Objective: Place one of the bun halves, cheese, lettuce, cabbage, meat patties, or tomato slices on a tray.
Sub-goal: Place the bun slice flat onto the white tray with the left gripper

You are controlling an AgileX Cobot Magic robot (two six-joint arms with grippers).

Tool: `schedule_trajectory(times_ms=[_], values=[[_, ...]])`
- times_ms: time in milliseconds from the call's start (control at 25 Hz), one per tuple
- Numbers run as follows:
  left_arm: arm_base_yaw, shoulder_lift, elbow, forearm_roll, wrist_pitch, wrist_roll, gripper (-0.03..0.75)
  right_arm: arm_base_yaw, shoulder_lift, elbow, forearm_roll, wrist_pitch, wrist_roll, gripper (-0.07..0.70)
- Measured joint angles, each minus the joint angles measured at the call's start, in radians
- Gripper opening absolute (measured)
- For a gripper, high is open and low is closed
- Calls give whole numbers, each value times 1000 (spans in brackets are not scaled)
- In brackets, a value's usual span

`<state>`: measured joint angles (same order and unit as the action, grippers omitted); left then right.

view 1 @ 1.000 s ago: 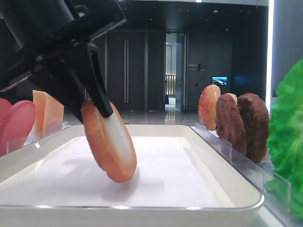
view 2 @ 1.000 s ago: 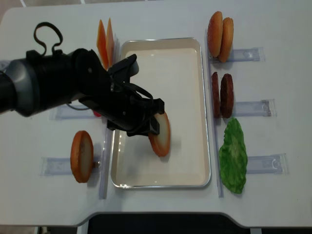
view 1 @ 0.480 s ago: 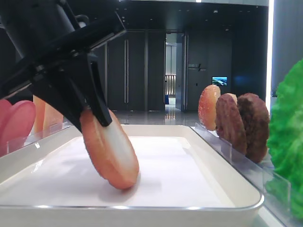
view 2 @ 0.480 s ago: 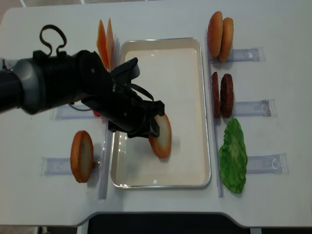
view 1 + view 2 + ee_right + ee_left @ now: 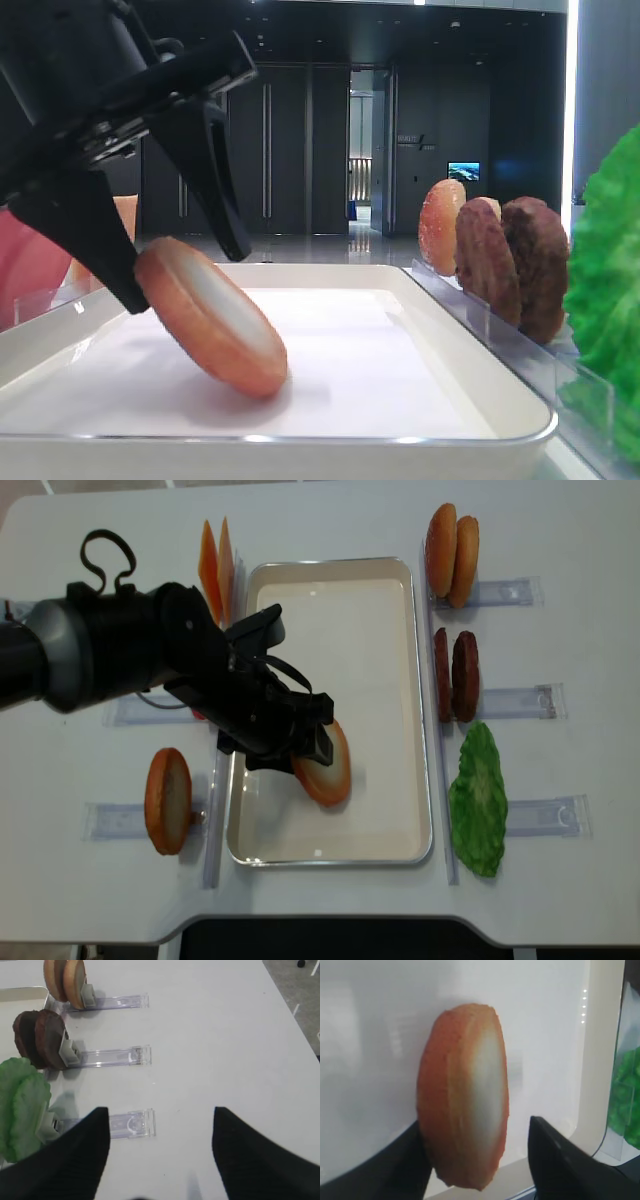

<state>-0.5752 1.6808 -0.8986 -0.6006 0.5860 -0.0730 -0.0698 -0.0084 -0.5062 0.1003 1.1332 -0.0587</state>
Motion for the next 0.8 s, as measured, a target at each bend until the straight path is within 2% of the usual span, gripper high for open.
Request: schedule_trajectory(times_ms=[280,640,800], values=[[18,-1,0,95,61,-70,572,0,0,0,0,0,0,426],[20,-1,-12,125,90,-90,590,0,0,0,0,0,0,426],[20,-6,-48,154,131,-107,590,0,0,0,0,0,0,426]])
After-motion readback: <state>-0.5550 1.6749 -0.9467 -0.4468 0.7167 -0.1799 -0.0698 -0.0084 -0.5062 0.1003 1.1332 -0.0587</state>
